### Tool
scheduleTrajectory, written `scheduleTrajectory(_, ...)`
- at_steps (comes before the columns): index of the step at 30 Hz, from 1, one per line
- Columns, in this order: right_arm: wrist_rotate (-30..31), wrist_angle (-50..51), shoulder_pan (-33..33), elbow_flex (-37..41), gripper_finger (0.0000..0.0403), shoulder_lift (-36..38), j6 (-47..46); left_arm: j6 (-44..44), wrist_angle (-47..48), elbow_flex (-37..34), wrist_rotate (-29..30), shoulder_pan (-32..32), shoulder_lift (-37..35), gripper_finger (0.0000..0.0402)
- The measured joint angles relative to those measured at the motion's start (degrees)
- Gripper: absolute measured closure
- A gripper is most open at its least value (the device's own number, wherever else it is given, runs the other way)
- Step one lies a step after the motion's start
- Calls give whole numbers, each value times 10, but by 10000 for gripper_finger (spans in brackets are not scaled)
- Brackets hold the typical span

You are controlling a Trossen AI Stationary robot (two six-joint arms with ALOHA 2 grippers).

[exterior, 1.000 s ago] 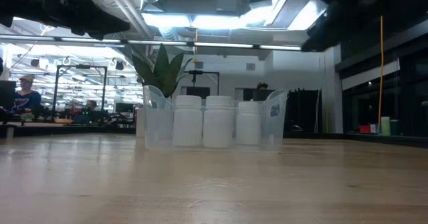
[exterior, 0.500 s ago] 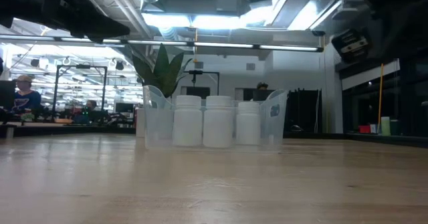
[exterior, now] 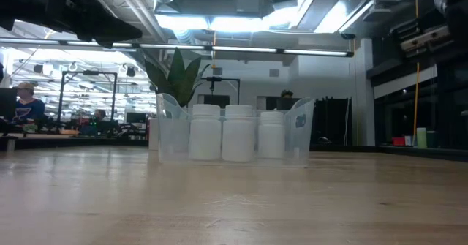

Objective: Pick and place pill bottles into a basket
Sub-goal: Put the white medicine bottle into the transparent bin

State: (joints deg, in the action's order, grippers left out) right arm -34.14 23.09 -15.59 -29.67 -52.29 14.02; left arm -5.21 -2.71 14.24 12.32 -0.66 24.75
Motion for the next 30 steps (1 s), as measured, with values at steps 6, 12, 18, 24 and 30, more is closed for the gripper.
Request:
scheduleTrajectory(6,66,-4,0,0,390,0,3,0,0,0,0,0,0,397)
scheduleTrajectory(12,76,-6,0,0,389,0,29,0,0,0,0,0,0,399)
scheduleTrajectory(18,79,-6,0,0,389,0,32,0,0,0,0,0,0,394)
scheduleTrajectory(24,112,-6,0,0,389,0,57,0,0,0,0,0,0,400)
scheduleTrajectory(30,112,-21,0,0,389,0,57,0,0,0,0,0,0,395)
